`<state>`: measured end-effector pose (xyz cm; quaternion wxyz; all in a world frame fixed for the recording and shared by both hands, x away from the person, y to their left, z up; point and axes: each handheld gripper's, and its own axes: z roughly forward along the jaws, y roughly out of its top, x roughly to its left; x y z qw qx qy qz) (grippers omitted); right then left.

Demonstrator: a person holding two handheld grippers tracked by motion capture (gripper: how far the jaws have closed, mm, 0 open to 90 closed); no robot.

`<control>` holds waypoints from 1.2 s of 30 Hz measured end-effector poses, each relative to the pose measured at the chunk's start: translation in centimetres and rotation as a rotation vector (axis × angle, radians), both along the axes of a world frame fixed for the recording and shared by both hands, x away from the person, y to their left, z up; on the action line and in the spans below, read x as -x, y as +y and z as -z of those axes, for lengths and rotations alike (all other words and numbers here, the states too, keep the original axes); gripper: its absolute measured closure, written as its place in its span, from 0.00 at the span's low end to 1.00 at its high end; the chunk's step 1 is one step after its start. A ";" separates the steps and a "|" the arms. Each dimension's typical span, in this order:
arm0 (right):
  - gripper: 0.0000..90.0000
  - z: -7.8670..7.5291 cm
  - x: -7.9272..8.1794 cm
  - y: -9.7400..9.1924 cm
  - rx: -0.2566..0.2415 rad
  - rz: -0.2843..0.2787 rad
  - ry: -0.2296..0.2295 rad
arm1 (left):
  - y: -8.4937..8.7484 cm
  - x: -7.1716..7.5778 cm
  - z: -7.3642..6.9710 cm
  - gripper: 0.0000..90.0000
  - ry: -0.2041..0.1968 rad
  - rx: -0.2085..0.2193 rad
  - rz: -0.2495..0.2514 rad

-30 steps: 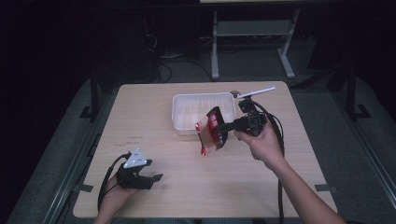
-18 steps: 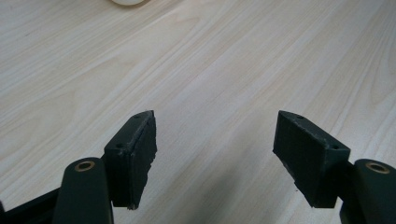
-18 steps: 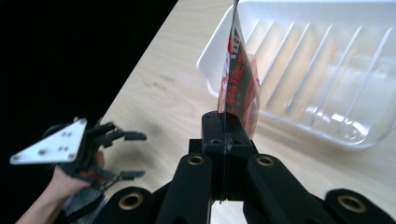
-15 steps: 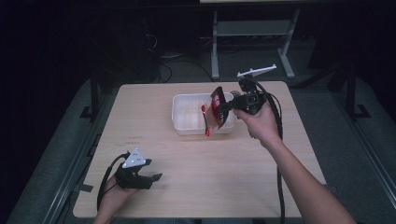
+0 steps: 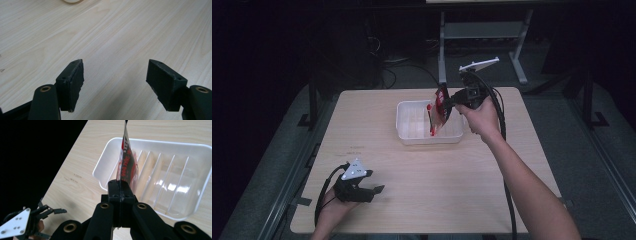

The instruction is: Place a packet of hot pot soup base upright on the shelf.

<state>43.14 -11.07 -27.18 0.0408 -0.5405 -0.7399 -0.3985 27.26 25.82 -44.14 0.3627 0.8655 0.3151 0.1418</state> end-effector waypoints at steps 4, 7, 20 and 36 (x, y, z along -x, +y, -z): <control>1.00 0.2 -1.0 0.7 0.017 0.010 0.004 | 0.0 0.0 0.0 0.33 -0.001 -0.004 0.004; 1.00 0.6 -1.5 1.0 0.024 0.020 0.014 | 0.0 0.1 -0.1 0.33 -0.007 0.004 0.007; 1.00 2.3 -3.3 1.2 0.052 0.070 0.044 | 0.0 0.1 -0.3 0.33 -0.011 0.012 0.006; 1.00 2.8 -4.0 1.2 0.095 0.084 0.056 | 0.0 0.2 -0.3 0.33 -0.011 0.012 0.007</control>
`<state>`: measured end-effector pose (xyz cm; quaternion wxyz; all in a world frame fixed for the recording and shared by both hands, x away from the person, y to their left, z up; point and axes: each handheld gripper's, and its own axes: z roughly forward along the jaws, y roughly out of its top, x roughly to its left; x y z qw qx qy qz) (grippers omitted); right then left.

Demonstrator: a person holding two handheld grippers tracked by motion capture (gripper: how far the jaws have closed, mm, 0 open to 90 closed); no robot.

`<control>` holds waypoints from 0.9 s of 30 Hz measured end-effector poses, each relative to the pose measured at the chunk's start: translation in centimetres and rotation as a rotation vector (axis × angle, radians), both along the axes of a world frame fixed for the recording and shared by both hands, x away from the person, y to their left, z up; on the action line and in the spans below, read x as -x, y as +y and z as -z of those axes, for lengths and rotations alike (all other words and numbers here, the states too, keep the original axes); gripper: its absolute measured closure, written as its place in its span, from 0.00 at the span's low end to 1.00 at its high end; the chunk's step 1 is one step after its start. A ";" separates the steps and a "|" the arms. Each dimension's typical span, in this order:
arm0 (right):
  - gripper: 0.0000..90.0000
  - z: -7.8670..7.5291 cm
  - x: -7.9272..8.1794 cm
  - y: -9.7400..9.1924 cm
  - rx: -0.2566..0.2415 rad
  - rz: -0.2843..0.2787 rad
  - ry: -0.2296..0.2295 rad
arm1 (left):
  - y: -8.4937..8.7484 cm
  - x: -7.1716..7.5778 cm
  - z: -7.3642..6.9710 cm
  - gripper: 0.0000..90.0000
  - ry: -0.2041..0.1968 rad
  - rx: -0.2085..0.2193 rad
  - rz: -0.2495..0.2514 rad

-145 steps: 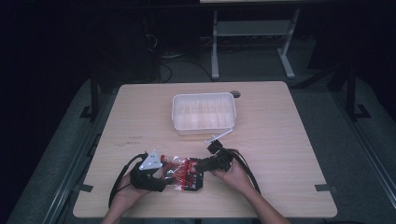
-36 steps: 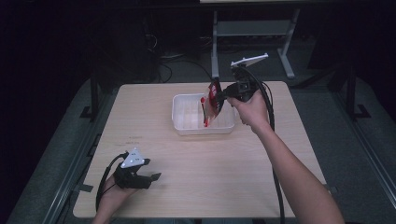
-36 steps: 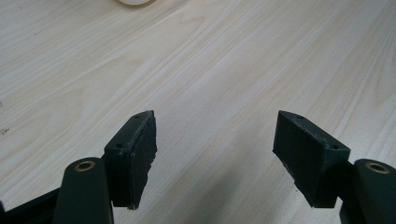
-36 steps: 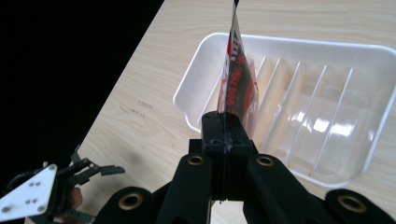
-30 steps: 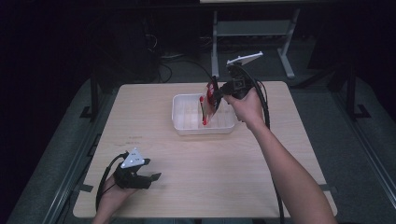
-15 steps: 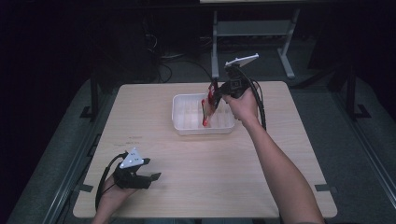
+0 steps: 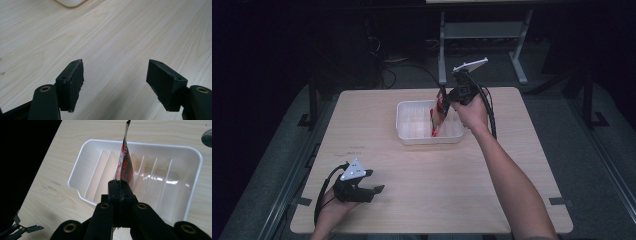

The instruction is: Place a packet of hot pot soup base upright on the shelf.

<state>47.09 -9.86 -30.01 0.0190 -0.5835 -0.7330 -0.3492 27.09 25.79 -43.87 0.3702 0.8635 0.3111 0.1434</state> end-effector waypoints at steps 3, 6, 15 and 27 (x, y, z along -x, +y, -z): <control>1.00 0.2 -0.2 0.1 0.001 0.007 0.004 | 0.0 0.0 0.0 0.33 -0.001 0.000 0.001; 1.00 0.4 -0.5 0.2 0.005 0.016 0.006 | 0.1 0.0 0.0 0.33 -0.001 0.001 0.001; 0.99 0.6 -1.0 1.0 0.004 0.020 0.006 | 0.1 0.0 0.0 0.33 -0.003 0.003 -0.001; 0.99 1.7 -1.7 2.3 -0.021 0.012 0.018 | 0.1 0.0 -0.1 0.33 -0.005 0.006 0.002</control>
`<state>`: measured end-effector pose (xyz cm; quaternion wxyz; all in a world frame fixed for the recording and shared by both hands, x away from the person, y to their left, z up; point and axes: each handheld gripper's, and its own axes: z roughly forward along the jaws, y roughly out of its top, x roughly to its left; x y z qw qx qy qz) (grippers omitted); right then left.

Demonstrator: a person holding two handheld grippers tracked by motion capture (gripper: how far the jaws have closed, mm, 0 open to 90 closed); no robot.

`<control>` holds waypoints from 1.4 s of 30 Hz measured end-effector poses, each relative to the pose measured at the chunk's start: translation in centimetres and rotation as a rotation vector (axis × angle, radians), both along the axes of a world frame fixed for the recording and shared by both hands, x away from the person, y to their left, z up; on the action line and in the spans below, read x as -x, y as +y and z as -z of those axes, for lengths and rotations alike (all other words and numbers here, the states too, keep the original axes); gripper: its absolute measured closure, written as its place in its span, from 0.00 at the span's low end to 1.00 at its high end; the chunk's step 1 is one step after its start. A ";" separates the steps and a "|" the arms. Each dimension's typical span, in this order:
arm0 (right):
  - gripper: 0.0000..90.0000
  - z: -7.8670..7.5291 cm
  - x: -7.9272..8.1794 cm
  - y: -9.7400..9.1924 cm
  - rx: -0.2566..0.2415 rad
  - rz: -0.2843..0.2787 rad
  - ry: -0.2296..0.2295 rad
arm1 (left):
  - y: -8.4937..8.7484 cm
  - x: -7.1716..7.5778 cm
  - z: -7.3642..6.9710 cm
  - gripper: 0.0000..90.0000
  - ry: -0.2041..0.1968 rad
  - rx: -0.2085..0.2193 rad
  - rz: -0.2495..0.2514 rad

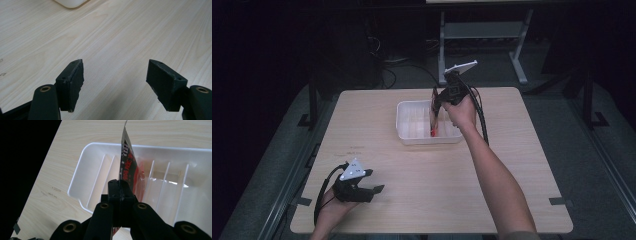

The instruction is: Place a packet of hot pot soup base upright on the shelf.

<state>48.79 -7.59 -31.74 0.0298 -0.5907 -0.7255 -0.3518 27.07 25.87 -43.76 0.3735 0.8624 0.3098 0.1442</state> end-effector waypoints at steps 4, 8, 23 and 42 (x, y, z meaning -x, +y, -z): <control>0.99 0.2 -0.2 0.2 -0.012 0.004 0.001 | 0.0 0.0 0.0 0.33 0.001 -0.001 -0.001; 0.99 0.3 -0.3 0.3 -0.017 0.009 0.003 | 0.0 0.0 0.0 0.33 0.000 0.000 0.000; 0.99 1.0 -0.7 0.4 -0.037 0.020 0.009 | -0.1 0.0 0.0 0.33 0.000 -0.003 0.004; 0.97 2.1 -1.2 0.6 -0.046 0.029 0.028 | -0.1 0.0 0.1 0.33 0.002 0.006 0.000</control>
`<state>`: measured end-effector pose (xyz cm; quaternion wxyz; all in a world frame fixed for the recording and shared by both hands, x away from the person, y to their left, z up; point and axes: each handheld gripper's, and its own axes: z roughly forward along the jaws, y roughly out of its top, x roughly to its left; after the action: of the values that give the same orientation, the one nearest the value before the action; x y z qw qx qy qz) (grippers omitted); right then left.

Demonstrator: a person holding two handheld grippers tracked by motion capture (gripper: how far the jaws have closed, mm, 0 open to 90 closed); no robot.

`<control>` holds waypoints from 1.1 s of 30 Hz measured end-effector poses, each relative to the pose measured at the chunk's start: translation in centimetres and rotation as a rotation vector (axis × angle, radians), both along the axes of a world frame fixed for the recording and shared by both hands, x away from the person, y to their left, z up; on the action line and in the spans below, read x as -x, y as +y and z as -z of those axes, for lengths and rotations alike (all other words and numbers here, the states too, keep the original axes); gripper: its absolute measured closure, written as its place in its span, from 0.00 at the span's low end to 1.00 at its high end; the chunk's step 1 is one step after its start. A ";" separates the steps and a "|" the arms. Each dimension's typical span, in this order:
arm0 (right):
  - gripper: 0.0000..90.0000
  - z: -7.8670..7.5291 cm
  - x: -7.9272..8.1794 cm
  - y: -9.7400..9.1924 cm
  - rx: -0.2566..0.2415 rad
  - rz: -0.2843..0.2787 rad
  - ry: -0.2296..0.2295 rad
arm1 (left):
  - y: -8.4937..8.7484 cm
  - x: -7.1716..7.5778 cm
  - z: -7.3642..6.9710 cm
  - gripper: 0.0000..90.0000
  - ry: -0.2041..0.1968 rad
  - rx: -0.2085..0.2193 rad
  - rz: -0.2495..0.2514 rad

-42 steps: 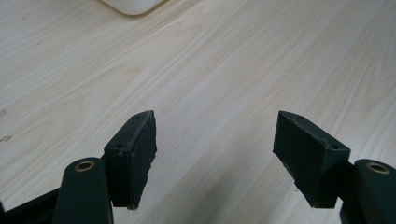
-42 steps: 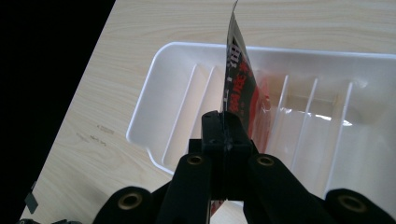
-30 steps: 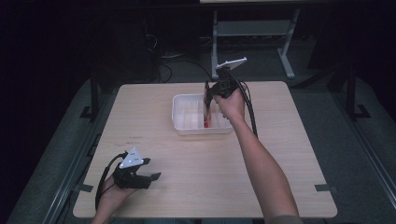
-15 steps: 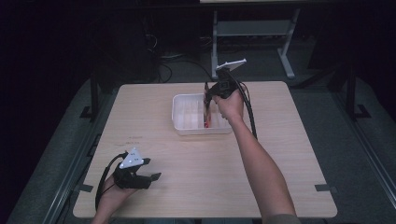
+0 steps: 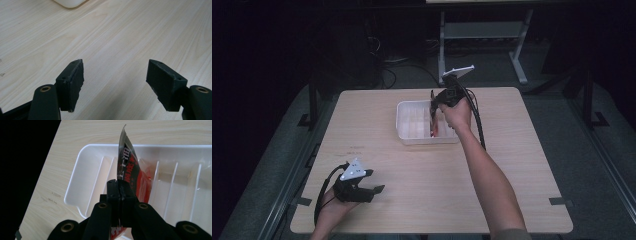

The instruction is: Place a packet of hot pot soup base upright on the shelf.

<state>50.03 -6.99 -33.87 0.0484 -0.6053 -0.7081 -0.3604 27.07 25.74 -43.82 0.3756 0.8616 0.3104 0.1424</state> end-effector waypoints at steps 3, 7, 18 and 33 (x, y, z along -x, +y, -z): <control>0.97 0.1 0.0 0.0 -0.004 -0.001 -0.001 | 0.0 0.0 0.0 0.33 -0.001 -0.002 0.001; 0.96 0.1 -0.1 0.0 -0.006 0.001 -0.001 | 0.0 0.0 0.0 0.33 0.000 -0.004 0.004; 0.91 0.3 -0.1 0.3 -0.017 -0.007 -0.003 | -0.1 0.0 0.0 0.33 0.001 -0.006 0.006; 0.80 0.0 0.5 -0.1 -0.024 -0.032 -0.012 | -0.3 0.0 0.1 0.33 0.004 -0.010 0.011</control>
<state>49.54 -7.11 -33.89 0.0573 -0.5912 -0.7135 -0.3717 27.09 25.45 -43.88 0.3716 0.8654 0.3056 0.1402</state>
